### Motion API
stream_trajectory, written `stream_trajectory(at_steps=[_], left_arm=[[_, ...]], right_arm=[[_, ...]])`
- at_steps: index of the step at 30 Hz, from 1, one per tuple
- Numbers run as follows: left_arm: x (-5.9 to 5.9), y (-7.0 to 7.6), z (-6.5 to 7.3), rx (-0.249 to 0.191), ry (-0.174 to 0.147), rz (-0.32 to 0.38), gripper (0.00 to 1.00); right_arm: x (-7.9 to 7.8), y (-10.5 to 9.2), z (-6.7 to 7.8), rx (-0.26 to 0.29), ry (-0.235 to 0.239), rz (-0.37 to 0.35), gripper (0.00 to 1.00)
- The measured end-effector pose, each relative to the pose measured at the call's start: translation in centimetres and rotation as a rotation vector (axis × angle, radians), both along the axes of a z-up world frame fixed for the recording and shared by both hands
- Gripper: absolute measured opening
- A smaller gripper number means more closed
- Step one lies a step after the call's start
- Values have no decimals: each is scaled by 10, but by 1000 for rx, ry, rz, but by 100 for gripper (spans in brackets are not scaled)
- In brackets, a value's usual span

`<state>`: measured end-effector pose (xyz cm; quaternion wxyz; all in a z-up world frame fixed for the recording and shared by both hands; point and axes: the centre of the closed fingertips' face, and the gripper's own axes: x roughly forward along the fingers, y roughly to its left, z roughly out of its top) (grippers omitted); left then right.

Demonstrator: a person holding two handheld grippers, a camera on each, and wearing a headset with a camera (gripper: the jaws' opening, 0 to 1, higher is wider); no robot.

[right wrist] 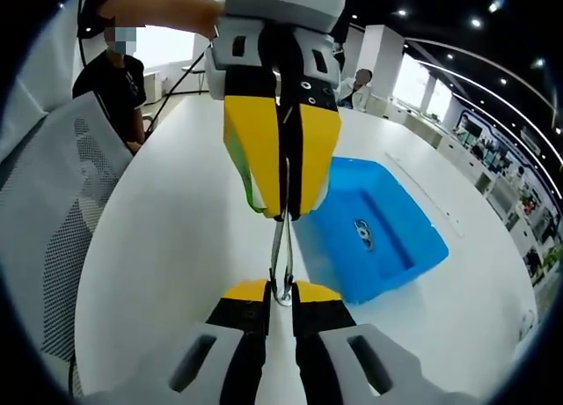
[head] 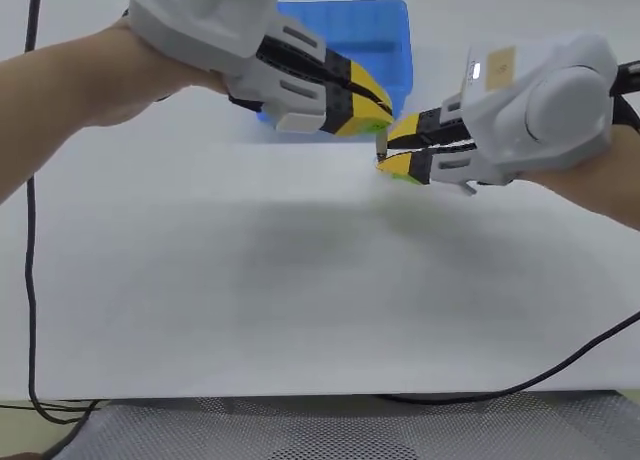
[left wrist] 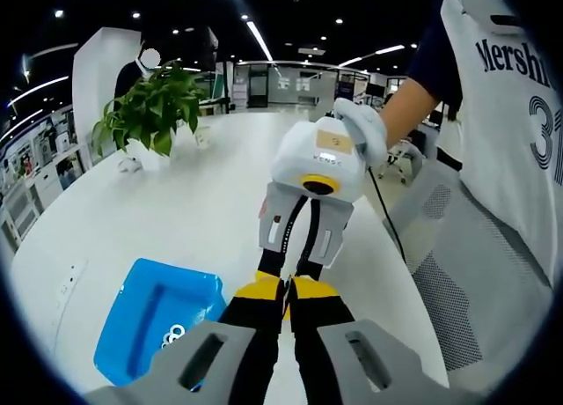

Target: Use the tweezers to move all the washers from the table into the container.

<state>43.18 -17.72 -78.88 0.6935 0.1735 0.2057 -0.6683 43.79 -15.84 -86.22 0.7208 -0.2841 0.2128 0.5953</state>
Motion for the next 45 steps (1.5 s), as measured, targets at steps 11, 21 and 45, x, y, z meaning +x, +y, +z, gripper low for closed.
stream_trajectory(at_steps=[11, 21, 45], left_arm=[[3, 0, -2, 5, 9, 2, 7], [-3, 7, 12, -3, 14, -8, 6], [4, 50, 78, 8, -105, -4, 6]], right_arm=[[-1, -1, -1, 17, 36, -24, 9], [-8, 6, 14, 46, 35, -9, 9], [17, 53, 75, 113, -105, 69, 9]])
